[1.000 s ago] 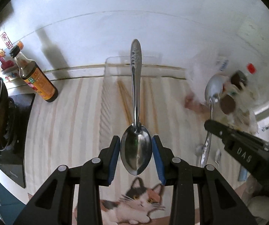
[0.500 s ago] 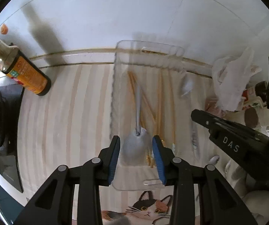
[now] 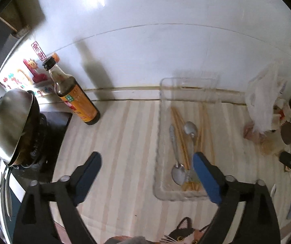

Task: Organize utensils

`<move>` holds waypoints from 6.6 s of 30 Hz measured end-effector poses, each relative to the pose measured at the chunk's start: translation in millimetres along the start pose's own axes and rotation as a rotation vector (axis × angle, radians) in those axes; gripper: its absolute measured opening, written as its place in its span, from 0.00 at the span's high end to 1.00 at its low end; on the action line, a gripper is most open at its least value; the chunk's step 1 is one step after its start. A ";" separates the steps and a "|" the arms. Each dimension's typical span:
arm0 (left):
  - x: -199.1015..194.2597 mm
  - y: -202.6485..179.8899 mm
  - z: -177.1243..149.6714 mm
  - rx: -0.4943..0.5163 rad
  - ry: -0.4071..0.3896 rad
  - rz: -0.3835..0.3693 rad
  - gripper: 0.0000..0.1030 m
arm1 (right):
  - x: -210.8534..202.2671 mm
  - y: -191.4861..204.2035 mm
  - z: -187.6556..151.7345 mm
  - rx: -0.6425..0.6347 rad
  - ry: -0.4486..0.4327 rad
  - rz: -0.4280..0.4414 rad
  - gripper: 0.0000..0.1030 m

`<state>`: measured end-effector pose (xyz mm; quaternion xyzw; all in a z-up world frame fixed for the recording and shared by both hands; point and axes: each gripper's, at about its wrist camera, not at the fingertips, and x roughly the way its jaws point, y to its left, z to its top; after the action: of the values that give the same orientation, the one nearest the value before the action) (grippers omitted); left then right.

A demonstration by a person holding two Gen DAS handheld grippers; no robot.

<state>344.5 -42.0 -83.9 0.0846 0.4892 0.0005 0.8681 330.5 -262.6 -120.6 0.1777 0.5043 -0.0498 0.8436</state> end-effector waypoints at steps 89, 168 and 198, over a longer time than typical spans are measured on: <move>98.6 -230.3 -101.9 0.250 0.366 -0.432 0.60 | 37.8 -247.7 -148.3 0.350 0.160 -0.094 0.93; -81.8 -89.5 3.0 0.134 -0.133 -0.325 0.63 | -108.9 -69.3 -51.7 0.056 -0.190 -0.032 0.94; 57.4 -2.1 59.1 -0.069 0.165 -0.225 0.58 | 61.4 72.8 50.4 -0.063 0.119 0.161 0.88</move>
<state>424.5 -48.0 -102.9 -0.0010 0.5651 -0.0729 0.8218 421.5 -206.5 -134.2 0.1936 0.5389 0.0448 0.8186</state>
